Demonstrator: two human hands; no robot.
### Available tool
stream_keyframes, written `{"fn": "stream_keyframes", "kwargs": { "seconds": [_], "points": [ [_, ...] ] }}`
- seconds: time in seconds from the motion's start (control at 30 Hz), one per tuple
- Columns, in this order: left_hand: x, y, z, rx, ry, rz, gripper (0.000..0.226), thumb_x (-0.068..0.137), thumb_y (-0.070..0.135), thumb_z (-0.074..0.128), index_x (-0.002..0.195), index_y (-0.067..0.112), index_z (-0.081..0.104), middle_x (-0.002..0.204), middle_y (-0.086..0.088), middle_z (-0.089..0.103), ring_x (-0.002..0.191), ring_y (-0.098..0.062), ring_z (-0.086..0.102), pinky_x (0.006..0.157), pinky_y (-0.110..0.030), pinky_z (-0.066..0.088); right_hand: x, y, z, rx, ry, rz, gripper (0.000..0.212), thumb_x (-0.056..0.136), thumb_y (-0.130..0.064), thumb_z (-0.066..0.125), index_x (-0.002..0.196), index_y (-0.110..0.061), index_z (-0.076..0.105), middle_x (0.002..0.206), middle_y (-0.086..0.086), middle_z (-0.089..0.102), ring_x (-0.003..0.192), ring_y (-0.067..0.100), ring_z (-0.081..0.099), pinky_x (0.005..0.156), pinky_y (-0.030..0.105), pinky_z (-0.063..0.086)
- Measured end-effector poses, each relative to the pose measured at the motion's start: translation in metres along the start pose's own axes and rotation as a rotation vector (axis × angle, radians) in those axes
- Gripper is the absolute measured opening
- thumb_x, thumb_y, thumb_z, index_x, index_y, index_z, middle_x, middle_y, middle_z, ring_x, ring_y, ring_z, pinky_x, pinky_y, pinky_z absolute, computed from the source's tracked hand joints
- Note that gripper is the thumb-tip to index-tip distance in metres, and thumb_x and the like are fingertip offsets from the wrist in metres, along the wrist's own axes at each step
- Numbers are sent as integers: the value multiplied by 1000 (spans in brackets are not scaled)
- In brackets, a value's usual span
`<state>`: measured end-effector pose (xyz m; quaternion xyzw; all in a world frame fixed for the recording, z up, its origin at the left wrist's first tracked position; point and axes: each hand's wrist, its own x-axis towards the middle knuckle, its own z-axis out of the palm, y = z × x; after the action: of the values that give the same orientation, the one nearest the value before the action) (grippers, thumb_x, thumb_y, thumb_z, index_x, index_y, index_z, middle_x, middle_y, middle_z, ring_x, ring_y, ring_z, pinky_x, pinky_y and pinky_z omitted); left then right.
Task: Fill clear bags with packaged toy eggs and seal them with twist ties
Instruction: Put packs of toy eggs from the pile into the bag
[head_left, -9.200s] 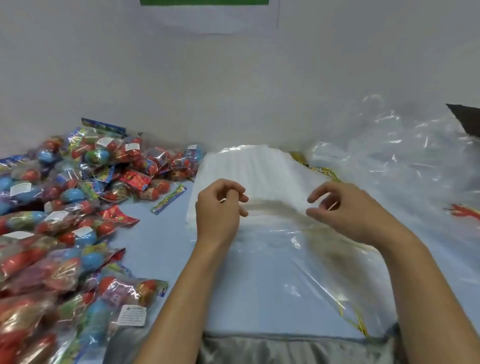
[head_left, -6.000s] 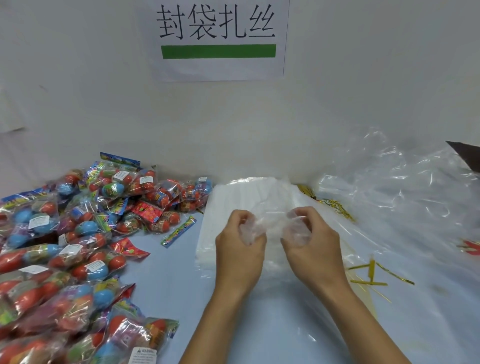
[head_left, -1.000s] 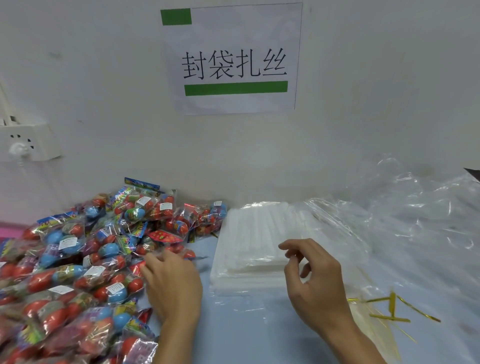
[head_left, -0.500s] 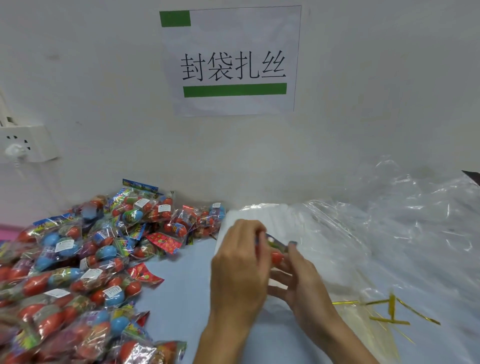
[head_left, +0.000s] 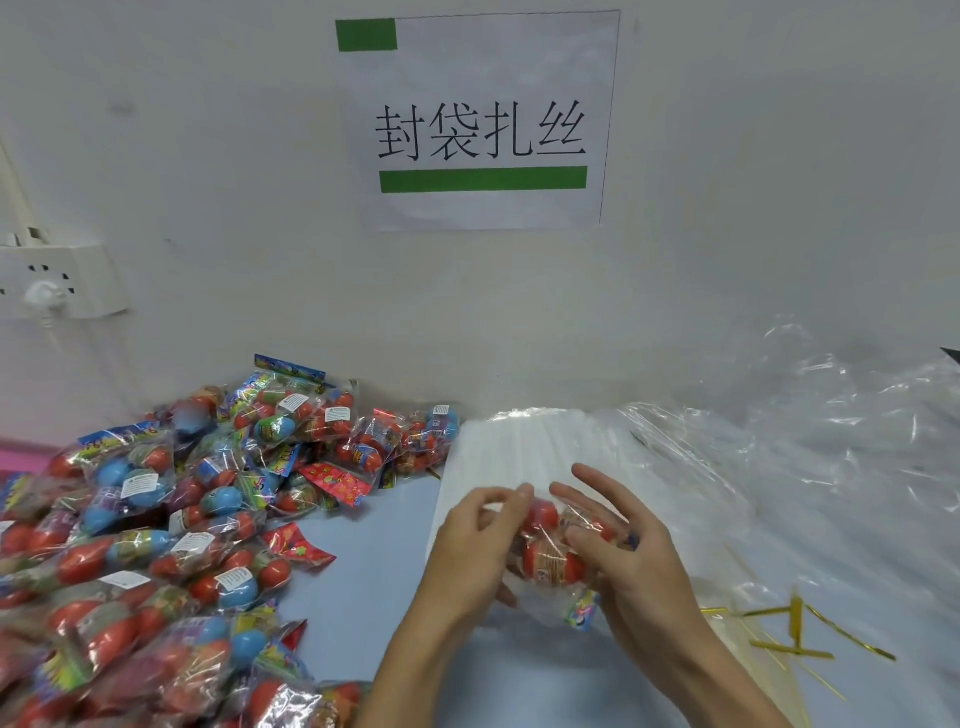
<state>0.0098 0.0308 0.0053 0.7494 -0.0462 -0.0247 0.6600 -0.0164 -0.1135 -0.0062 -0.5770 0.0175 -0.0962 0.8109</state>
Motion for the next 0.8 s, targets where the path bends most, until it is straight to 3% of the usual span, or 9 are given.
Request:
{"fn": "stream_keyframes", "kwargs": {
  "seconds": [0.07,0.13,0.23,0.33,0.47,0.53,0.63,0.8],
  "points": [
    [0,-1,2,34,3,26,25,94,44,60,106,24,67,91,-3,72,66,-10,68,47,-26,48,0,3,0,-28,9,-4,52,88,13,63,126,-22,64,121,9,71,110,31,70,94,54,55],
    [2,-1,3,-51,126,69,21,94,39,62,106,23,66,90,-7,72,69,-16,68,48,-25,47,1,5,0,-56,39,23,49,86,4,70,126,-23,61,118,11,72,106,33,71,95,53,55],
    [6,-1,-3,-173,161,63,22,93,33,66,111,22,61,92,-10,72,69,-19,71,47,-29,51,2,5,0,-123,17,86,31,90,-5,70,119,-12,66,104,17,76,96,38,73,82,50,60],
    [13,-8,-19,-22,267,84,16,95,39,61,105,29,56,103,2,66,81,-5,67,64,-29,55,1,6,-3,-271,33,71,14,93,-6,67,104,-6,74,88,14,78,86,32,76,82,52,61],
    [29,-28,-53,509,570,58,15,100,28,51,102,19,62,140,-6,47,128,-25,38,94,-37,38,3,7,-7,-367,49,61,10,92,-11,69,97,-15,76,86,4,79,85,23,77,89,49,59],
    [33,-39,-62,671,527,-2,29,100,28,48,121,15,63,160,-2,24,145,-25,17,109,-45,32,5,8,-8,-367,50,63,9,91,-11,70,96,-15,77,86,4,79,84,21,77,89,49,59],
    [34,-48,-63,787,391,-115,46,102,33,40,143,14,50,167,4,-1,153,-21,-2,119,-48,21,6,10,-10,-363,57,58,10,91,-11,70,95,-16,78,86,4,79,83,21,77,87,47,60],
    [39,-47,-69,842,348,-247,60,103,34,36,156,10,22,167,6,-7,153,-26,-3,121,-48,17,5,9,-11,-358,55,68,10,91,-11,70,97,-15,77,87,3,79,83,20,77,86,45,60]
  ]
}}
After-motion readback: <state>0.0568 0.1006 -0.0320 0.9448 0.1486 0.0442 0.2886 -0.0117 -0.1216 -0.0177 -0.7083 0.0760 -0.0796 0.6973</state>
